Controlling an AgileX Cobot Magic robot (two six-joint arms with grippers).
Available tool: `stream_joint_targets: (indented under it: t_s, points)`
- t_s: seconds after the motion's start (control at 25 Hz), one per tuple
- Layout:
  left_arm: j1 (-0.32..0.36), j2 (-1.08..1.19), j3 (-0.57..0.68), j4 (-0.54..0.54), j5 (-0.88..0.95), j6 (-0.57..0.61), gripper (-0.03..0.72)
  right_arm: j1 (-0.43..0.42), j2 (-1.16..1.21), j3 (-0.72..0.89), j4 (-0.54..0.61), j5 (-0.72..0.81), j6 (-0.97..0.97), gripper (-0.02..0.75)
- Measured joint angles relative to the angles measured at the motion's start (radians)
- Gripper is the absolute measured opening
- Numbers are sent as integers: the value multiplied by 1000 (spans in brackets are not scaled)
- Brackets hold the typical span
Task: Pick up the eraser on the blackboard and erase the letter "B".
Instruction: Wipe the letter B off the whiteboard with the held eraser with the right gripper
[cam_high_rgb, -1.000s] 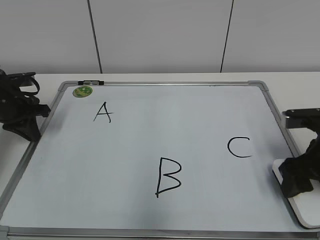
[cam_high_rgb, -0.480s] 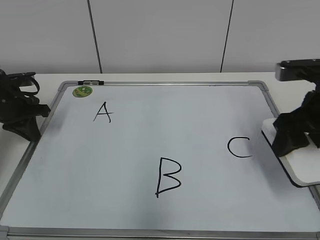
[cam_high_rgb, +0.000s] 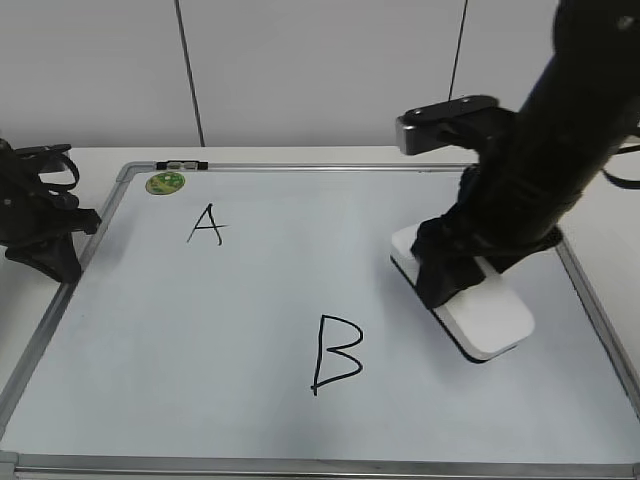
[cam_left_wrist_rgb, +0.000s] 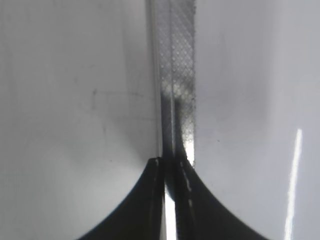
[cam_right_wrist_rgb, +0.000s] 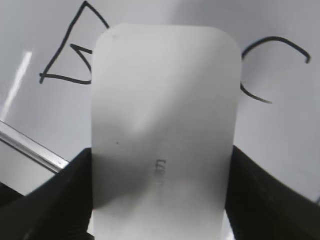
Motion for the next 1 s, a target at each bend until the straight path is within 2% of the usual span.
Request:
stream_joint_targets:
  t_s: [0.24, 0.64, 1.0]
  points:
    - [0, 0, 0, 0, 0, 0, 12, 64, 166, -61, -2, -17, -1, 546]
    - [0, 0, 0, 0, 2, 0, 12, 68, 381, -199, -10, -43, -15, 546]
    - [0, 0, 0, 0, 4, 0, 12, 70, 423, -230, -18, -76, -15, 546]
